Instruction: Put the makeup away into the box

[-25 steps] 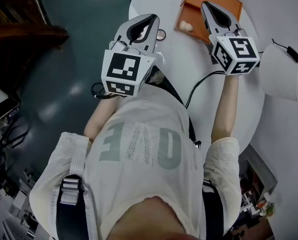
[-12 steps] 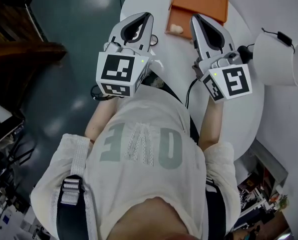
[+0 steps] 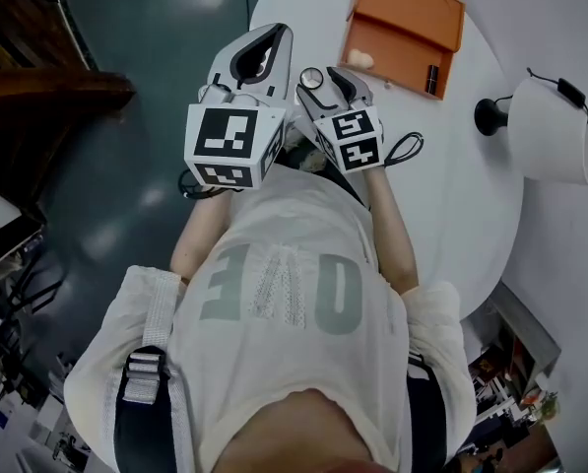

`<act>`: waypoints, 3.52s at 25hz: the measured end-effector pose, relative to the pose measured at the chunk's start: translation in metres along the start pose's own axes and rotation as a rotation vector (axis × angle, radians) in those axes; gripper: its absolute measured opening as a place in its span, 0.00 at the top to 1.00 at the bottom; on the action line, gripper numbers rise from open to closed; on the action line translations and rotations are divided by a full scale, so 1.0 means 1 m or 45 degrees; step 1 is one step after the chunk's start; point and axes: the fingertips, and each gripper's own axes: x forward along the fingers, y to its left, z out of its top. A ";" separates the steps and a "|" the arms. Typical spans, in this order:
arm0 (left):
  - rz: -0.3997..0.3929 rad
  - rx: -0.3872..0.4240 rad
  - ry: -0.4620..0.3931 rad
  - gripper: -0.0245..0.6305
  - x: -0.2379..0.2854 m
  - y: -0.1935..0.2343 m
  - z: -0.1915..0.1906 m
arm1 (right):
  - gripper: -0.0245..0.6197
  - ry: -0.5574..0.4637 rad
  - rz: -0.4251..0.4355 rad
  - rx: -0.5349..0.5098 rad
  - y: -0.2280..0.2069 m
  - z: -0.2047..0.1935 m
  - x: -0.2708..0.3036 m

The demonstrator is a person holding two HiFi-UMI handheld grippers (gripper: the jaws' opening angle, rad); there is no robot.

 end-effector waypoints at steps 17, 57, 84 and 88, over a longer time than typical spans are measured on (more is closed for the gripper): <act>0.065 -0.021 0.024 0.95 -0.014 0.017 -0.011 | 0.64 0.348 -0.101 -0.051 -0.016 -0.064 0.048; 0.077 -0.026 0.054 0.95 0.002 0.010 -0.015 | 0.64 0.267 -0.196 0.306 -0.155 0.012 0.026; 0.084 -0.014 0.055 0.95 0.008 0.007 -0.009 | 0.58 0.234 -0.176 0.251 -0.156 0.030 0.025; 0.054 -0.004 0.031 0.95 0.012 0.001 -0.002 | 0.64 -0.180 -0.132 0.271 -0.138 0.101 -0.029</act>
